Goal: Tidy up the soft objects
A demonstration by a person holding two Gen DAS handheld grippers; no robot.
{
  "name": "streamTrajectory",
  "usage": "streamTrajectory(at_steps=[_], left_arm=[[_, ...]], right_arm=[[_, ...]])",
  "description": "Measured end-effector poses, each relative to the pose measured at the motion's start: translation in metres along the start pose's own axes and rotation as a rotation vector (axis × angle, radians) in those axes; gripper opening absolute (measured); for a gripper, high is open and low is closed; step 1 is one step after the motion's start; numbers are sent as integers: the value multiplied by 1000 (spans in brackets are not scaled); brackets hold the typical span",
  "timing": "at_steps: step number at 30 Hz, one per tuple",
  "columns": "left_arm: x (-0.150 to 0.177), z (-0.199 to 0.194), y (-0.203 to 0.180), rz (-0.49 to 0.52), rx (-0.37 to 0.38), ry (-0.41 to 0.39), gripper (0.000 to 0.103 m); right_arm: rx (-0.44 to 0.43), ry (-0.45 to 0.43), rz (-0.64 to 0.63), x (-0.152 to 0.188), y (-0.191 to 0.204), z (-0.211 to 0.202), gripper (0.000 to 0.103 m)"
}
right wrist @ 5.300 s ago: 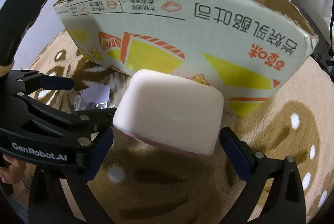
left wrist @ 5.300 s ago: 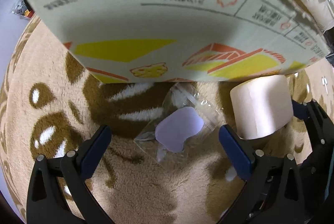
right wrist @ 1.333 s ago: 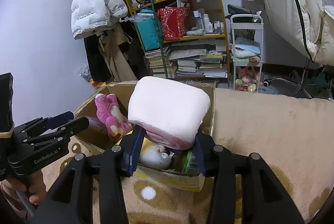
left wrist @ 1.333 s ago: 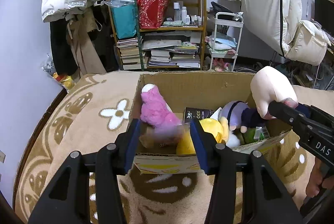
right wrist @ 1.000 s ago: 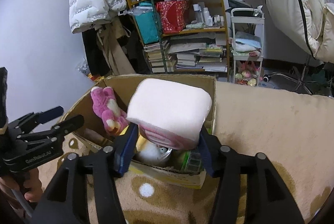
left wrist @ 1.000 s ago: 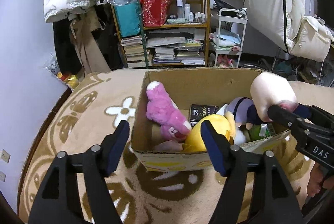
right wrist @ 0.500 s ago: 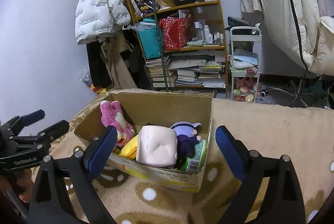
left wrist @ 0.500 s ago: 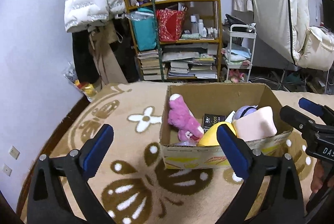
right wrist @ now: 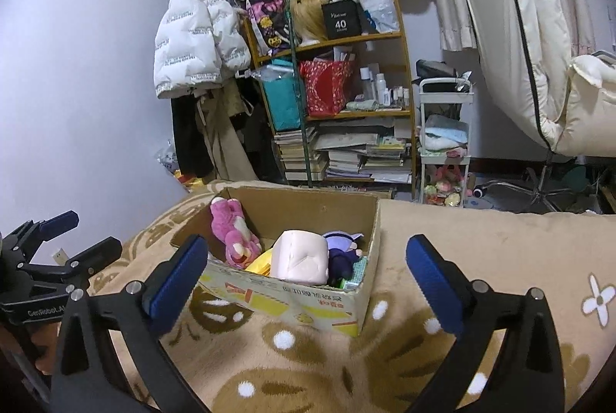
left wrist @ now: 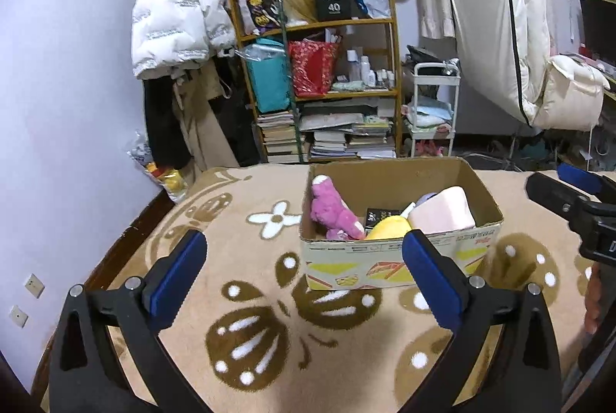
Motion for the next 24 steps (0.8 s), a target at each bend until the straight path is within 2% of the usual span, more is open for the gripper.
streamTrajectory(at_steps=[5, 16, 24], left_arm=[[-1, -22, 6, -41, 4, -19, 101], [17, -68, 7, -20, -3, -34, 101], [25, -70, 12, -20, -7, -26, 101]], right_arm=[[13, -26, -11, -3, 1, -26, 103], [18, -30, 4, 5, 1, -62, 103], [49, -27, -14, 17, 0, -68, 103]])
Point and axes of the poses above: each gripper's, at about its wrist camera, not at the fingertips, and z roughly the way its jaws point, y to its left, x to its underside, the point moved 2 cm from there along z, roughly the way its jaws point, and after that the axes turned 1 degree about x, right-handed, at the moved point
